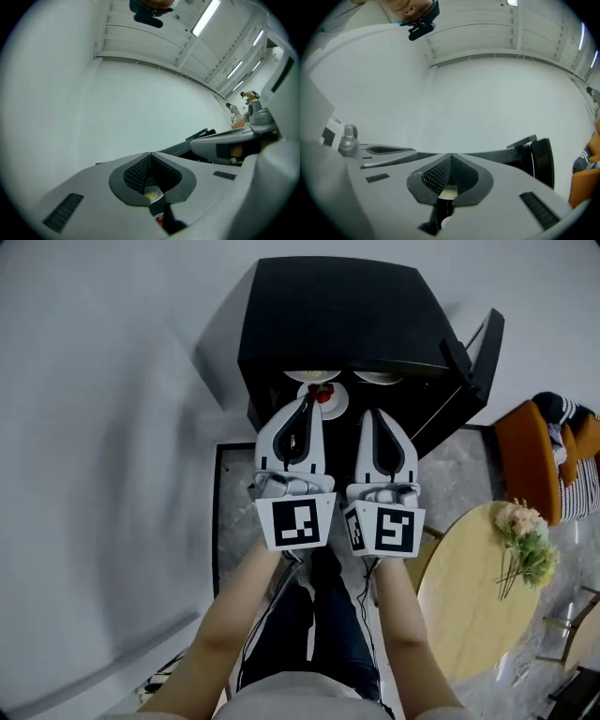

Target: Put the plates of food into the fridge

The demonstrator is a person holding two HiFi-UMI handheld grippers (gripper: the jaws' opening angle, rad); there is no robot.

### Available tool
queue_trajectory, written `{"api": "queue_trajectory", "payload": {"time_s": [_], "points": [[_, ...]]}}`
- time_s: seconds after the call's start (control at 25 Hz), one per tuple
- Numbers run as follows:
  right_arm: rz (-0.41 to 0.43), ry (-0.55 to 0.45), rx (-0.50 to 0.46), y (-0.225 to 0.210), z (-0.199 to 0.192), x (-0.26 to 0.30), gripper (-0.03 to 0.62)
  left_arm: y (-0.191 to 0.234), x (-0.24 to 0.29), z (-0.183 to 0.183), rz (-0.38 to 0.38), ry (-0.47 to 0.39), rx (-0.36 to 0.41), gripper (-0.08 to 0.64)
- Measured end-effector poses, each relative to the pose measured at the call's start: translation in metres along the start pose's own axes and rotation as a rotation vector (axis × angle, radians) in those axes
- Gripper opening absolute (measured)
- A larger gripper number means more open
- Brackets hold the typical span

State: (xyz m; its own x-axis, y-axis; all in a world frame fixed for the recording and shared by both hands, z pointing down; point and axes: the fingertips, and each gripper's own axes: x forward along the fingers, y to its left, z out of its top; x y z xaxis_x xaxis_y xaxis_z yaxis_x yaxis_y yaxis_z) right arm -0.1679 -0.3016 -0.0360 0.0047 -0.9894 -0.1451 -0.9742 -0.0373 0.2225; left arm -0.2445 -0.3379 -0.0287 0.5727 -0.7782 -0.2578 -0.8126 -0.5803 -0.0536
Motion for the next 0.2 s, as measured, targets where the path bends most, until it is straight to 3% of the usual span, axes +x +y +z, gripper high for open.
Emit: {"api": "queue_trajectory", "payload": {"time_s": [0.2], "points": [[-0.054, -0.009, 0.001, 0.018, 0.073, 0.029, 0.014, 0.054, 0.010, 0.059, -0.012, 0.004, -0.009, 0.014]]}}
